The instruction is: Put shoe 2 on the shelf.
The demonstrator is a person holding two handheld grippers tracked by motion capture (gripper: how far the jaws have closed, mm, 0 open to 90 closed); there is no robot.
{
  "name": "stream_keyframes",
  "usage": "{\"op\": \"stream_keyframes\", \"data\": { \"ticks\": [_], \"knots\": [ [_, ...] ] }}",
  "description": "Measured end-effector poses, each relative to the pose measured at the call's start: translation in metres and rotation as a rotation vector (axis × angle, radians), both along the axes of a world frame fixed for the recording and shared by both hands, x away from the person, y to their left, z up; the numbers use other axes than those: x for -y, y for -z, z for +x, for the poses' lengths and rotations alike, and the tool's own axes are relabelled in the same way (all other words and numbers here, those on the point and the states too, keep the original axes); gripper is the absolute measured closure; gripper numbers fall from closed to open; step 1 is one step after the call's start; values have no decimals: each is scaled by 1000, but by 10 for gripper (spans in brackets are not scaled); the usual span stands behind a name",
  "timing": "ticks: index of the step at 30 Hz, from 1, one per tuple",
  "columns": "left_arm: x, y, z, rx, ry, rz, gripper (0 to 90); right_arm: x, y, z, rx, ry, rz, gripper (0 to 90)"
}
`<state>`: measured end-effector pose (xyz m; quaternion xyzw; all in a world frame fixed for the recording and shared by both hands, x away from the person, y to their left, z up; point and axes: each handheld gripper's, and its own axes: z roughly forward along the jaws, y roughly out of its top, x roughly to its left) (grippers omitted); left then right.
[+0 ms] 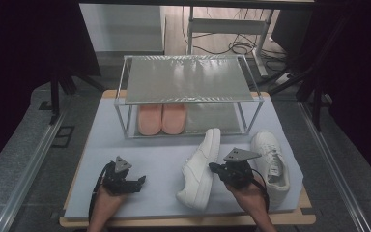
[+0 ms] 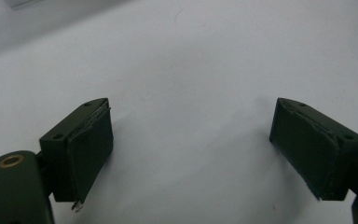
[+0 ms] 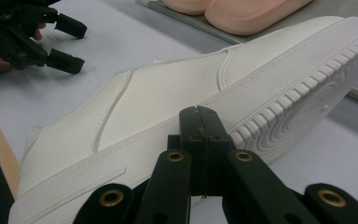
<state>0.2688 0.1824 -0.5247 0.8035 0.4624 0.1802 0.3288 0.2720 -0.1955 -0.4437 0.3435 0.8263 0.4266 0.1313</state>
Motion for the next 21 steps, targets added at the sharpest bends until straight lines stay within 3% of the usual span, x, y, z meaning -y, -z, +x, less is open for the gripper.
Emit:
{"op": "stream_keyframes", "data": {
  "ticks": [21],
  "knots": [
    [0, 0, 0, 1, 0, 0, 134, 31, 2, -15, -10, 69, 9, 900]
  ]
}}
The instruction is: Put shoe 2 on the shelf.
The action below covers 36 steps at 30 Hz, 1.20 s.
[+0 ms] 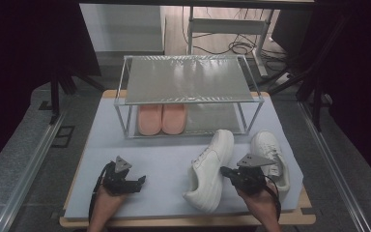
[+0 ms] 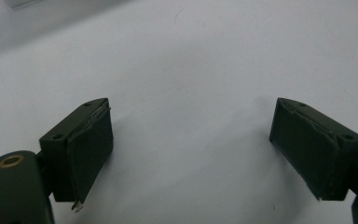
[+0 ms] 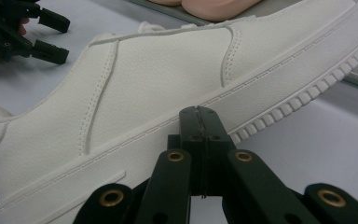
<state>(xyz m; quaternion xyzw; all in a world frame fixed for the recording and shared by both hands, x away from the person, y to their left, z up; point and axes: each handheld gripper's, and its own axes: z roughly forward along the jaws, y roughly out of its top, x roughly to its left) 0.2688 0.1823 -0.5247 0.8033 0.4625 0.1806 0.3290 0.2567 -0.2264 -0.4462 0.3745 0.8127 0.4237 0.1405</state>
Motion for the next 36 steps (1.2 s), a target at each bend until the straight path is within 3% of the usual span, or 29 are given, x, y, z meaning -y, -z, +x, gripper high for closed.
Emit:
{"op": "stream_keyframes", "data": {
  "ticks": [18, 28, 36],
  "knots": [
    [0, 0, 0, 0, 0, 0, 134, 16, 5, -9, -6, 74, -39, 899],
    [0, 0, 0, -1, 0, 0, 134, 25, 7, -8, 3, 158, -99, 900],
    [0, 0, 0, -2, 0, 0, 134, 25, 10, -9, 19, 194, -155, 900]
  ]
}}
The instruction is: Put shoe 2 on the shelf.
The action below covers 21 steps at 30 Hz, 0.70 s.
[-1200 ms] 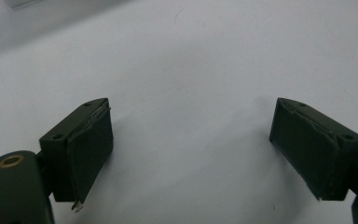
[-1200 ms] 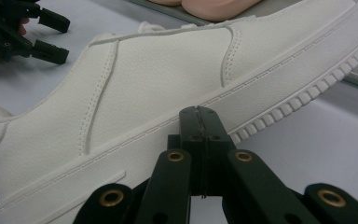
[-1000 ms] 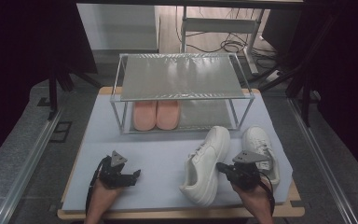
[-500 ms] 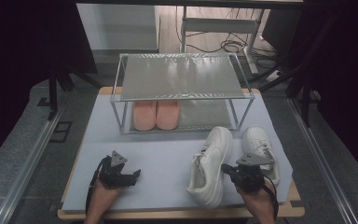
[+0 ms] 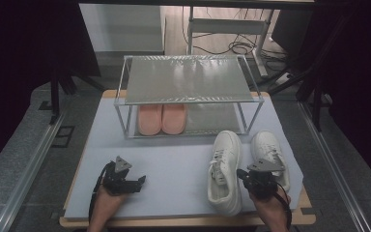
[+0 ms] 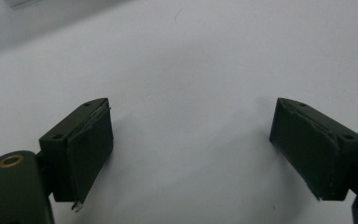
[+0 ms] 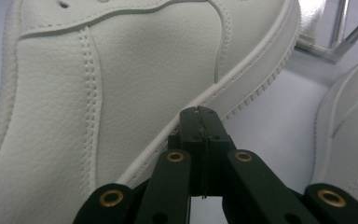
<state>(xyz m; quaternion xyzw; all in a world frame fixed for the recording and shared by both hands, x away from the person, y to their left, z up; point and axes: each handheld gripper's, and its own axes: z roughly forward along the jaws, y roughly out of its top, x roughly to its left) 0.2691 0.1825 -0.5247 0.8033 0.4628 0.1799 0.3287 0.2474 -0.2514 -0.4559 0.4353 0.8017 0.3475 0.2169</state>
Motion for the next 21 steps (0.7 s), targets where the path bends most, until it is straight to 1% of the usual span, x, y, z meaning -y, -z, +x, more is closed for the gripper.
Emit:
{"op": "stream_keyframes", "data": {
  "ticks": [3, 8, 12, 14, 16, 17, 19, 21],
  "knots": [
    [0, 0, 0, -1, 0, 0, 133, -1, 1, -1, 2, 16, -21, 900],
    [0, 0, 0, -1, 1, -1, 133, -1, 2, -1, 2, 30, -29, 900],
    [0, 0, 0, -2, 0, -1, 133, -2, 4, 0, 6, 44, -44, 900],
    [0, 0, 0, -2, 0, -1, 133, -3, 6, 0, 7, 57, -59, 900],
    [0, 0, 0, -2, 0, -1, 133, -6, 7, 0, 19, 68, -98, 900],
    [0, 0, 0, -2, 0, -1, 133, -8, 8, 0, 24, 71, -109, 900],
    [0, 0, 0, -2, 0, -1, 133, -10, 9, 0, 27, 74, -111, 900],
    [0, 0, 0, -2, 0, -2, 132, -11, 9, 1, 27, 72, -102, 900]
  ]
}}
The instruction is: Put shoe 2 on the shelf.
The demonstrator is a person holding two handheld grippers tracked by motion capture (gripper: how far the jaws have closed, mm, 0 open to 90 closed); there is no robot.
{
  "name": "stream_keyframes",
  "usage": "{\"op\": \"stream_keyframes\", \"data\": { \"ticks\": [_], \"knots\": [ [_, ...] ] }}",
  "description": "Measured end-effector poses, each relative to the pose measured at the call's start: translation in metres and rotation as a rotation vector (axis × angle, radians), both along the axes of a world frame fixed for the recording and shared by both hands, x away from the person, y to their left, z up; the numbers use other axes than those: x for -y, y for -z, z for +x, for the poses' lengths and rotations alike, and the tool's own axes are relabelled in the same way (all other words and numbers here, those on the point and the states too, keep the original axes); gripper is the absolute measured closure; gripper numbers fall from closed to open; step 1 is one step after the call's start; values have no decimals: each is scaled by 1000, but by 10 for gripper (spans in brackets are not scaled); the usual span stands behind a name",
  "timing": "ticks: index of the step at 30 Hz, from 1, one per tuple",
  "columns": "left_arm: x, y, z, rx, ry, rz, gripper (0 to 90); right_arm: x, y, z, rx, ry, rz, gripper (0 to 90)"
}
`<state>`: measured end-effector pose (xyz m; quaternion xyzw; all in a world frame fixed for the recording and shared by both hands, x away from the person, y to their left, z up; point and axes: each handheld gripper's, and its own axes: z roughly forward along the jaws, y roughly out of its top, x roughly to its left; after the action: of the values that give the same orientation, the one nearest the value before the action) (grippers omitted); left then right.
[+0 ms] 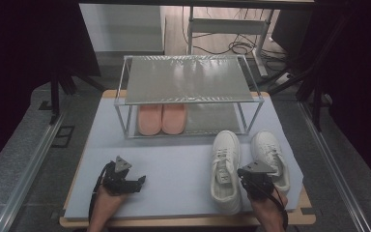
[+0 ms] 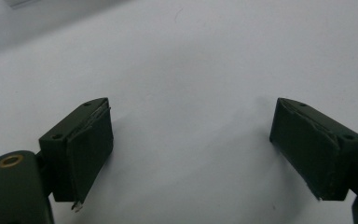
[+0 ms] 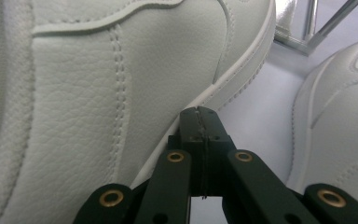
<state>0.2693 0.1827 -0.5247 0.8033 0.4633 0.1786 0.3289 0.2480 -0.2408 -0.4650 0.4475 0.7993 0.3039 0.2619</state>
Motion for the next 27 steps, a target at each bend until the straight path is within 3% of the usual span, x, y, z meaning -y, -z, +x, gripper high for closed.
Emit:
{"op": "stream_keyframes", "data": {
  "ticks": [5, 9, 11, 16, 18, 23, 27],
  "knots": [
    [0, 0, 0, 0, 0, 1, 133, -5, 5, 3, -8, -2, -8, 900],
    [0, 0, 0, 0, 1, 1, 133, -14, 19, 8, -70, -49, 13, 900],
    [0, 0, 0, 1, 0, 1, 133, -21, 26, 9, -57, -62, 10, 900],
    [0, 0, 0, 1, 0, 1, 134, -28, 27, 13, -66, -82, 37, 899],
    [0, 0, 0, 1, 0, 2, 134, -26, 27, 15, -68, -72, 51, 899],
    [0, 0, 0, 2, 0, 2, 134, -21, 25, 24, -60, 14, 135, 898],
    [0, 0, 0, 1, 0, 1, 134, -21, 24, 32, -63, 56, 159, 897]
  ]
}}
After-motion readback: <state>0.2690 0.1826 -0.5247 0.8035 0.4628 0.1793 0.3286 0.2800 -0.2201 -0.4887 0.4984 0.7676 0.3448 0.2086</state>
